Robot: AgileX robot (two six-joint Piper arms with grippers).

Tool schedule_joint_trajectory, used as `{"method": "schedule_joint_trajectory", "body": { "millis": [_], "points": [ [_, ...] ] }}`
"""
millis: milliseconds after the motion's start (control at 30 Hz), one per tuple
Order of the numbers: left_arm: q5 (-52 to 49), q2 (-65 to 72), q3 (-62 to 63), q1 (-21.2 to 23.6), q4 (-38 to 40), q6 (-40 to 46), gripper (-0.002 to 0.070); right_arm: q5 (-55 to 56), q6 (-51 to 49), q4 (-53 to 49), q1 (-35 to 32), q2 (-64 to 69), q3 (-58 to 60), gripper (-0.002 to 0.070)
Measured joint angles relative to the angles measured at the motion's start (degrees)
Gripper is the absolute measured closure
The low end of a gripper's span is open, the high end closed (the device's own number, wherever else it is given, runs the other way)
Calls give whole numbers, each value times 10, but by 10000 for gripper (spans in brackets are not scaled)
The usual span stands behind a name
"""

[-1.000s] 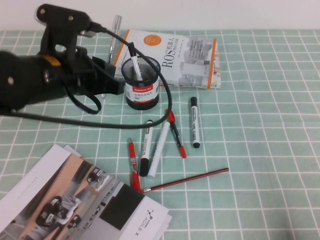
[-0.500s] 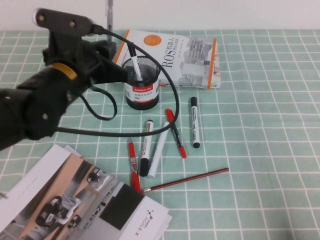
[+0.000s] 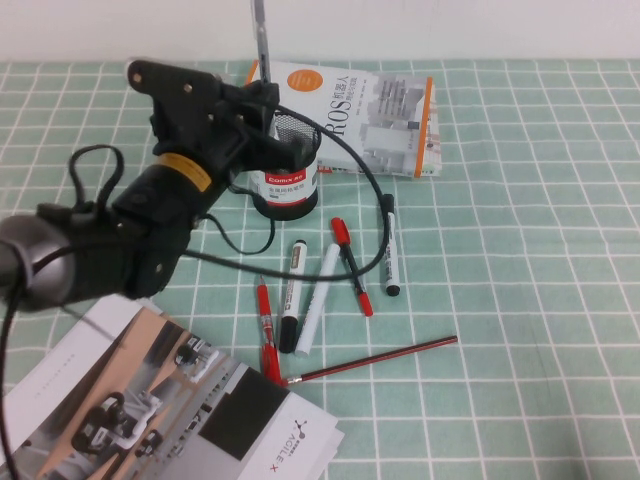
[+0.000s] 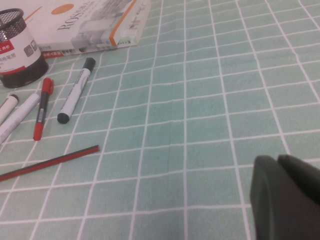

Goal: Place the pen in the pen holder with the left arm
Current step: Place the pen onto the pen holder

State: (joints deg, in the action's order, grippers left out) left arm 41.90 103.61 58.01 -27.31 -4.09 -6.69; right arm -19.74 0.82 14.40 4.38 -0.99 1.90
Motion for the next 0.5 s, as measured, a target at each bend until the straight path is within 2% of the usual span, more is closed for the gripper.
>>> {"method": "schedule_joint_trajectory", "body": {
  "millis": [267,500],
  "points": [
    [-30,62,68,23,-3,-68,627,0,0,0,0,0,0,696],
    [-33,98,80,36,-13,-94,627,0,0,0,0,0,0,696]
  ]
}}
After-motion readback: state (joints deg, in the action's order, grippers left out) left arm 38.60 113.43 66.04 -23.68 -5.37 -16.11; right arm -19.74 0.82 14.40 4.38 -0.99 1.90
